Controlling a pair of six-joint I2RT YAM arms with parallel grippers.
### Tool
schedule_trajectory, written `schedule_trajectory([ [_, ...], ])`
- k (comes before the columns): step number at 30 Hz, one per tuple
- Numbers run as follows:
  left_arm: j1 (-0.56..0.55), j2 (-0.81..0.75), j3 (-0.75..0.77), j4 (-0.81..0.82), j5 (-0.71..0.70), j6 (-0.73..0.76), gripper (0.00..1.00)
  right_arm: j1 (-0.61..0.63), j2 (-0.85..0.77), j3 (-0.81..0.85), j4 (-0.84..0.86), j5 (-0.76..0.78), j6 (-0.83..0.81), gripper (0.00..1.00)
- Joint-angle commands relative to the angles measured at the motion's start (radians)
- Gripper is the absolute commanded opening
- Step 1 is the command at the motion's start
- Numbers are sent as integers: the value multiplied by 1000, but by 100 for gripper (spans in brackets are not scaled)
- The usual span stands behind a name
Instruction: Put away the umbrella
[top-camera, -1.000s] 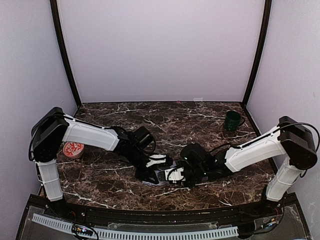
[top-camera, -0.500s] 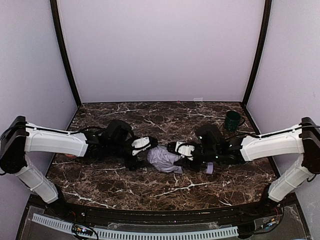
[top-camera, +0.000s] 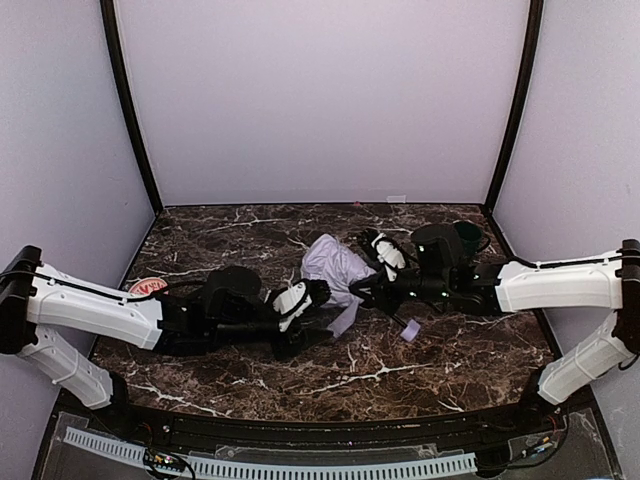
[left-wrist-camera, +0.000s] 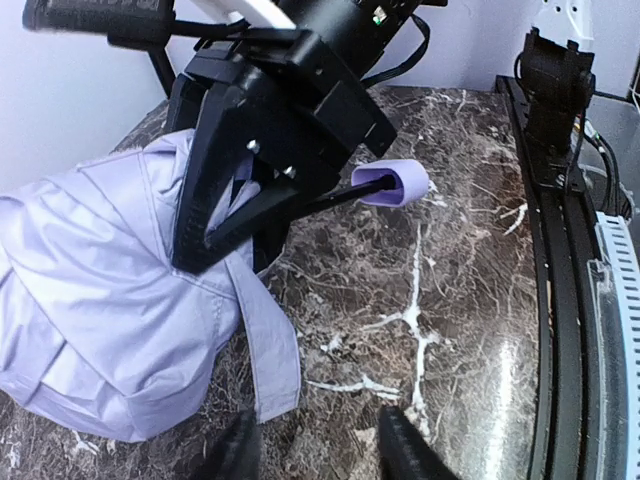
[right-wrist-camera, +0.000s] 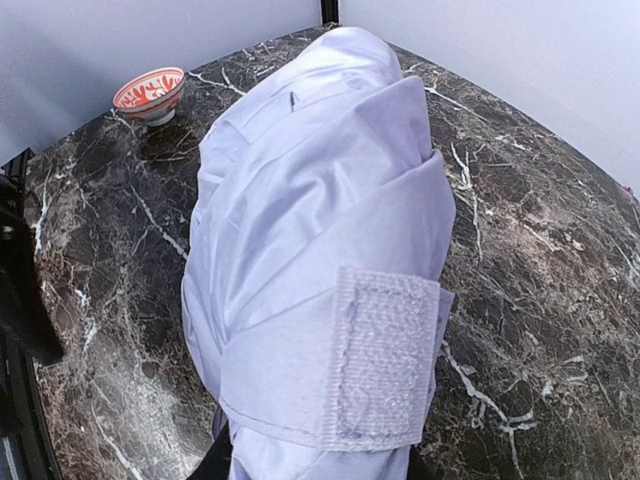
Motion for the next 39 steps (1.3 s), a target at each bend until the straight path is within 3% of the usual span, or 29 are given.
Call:
schedule_trajectory([
  [1, 17, 66, -106, 258, -51, 26, 60, 1, -42, 99, 43, 2, 62, 0],
  [7, 17, 215, -18, 380, -37, 106, 77, 5, -65, 85, 63, -24, 125, 0],
  [11, 34, 300, 50, 331, -109, 121, 78, 5, -58, 82, 45, -29, 128, 0],
  [13, 40, 316, 65, 309, -105, 140, 67, 5, -52, 78, 37, -35, 128, 0],
  [16, 41, 324, 58, 310, -90, 163, 18, 2, -37, 67, 32, -19, 117, 0],
  [18, 41, 325, 58, 286, -71, 152, 1, -2, -25, 65, 30, -22, 115, 0],
  [24, 44, 297, 23, 255, -104, 127, 0, -12, -4, 63, 15, -24, 111, 0],
  [27, 44, 224, 37, 136, -206, 112, 0, -38, 1, 56, -8, -9, 110, 0],
  [34, 46, 50, 59, -158, -275, 161, 0, -71, 115, 75, -159, -5, 57, 5],
  [39, 70, 35, 37, -257, -412, 195, 0, -82, 175, 36, -117, -37, 81, 13],
])
